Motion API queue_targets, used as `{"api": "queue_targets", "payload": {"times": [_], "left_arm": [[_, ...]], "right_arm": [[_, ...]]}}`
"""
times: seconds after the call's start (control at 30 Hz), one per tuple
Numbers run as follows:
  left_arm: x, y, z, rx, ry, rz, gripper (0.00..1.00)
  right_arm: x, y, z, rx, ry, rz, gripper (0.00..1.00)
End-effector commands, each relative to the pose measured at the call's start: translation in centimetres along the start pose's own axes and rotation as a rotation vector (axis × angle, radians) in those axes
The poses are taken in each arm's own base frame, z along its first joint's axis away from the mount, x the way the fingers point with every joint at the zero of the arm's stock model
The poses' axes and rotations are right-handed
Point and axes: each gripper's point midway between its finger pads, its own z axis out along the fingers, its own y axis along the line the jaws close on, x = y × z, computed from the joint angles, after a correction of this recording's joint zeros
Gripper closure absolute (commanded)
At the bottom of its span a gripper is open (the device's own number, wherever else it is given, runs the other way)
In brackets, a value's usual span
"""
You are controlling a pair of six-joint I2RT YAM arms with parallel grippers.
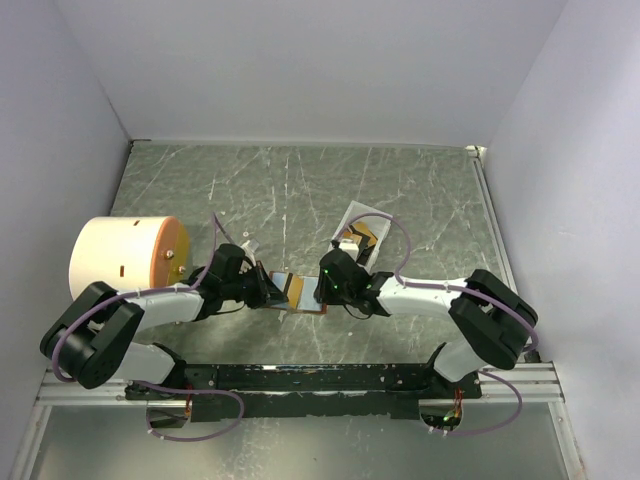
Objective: Put the credit cards into the card holder
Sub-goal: Insert the credit card into the card holder.
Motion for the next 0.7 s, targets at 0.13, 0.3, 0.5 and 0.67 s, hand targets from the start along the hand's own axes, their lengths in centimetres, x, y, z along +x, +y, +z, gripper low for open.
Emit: {"api": "queue_targets", "payload": {"times": [0.13,0.3,0.5,0.67], "left_arm": [[-0.2,0.1,0.6,0.011,-0.034,-0.003,0.93],[0.0,0.7,1.1,-0.001,-0.034,0.010,0.93],[0.5,1.5,1.8,-0.021,-0.019,0.023,0.93],[0.8,1.6,1.9,-0.022,-0.030,-0.008,0.93]], "right_arm": [[1.1,-0.3,0.4,-0.004,0.012,0.038,0.72],[1.3,-0.3,0.3,-0.007,0.011,0.037,0.73],[1.5,-0.6,0.4,-0.001,0.020,0.030,0.74],[1.7,-0.4,0.4,-0.013,0.022,0.043,0.74]]}}
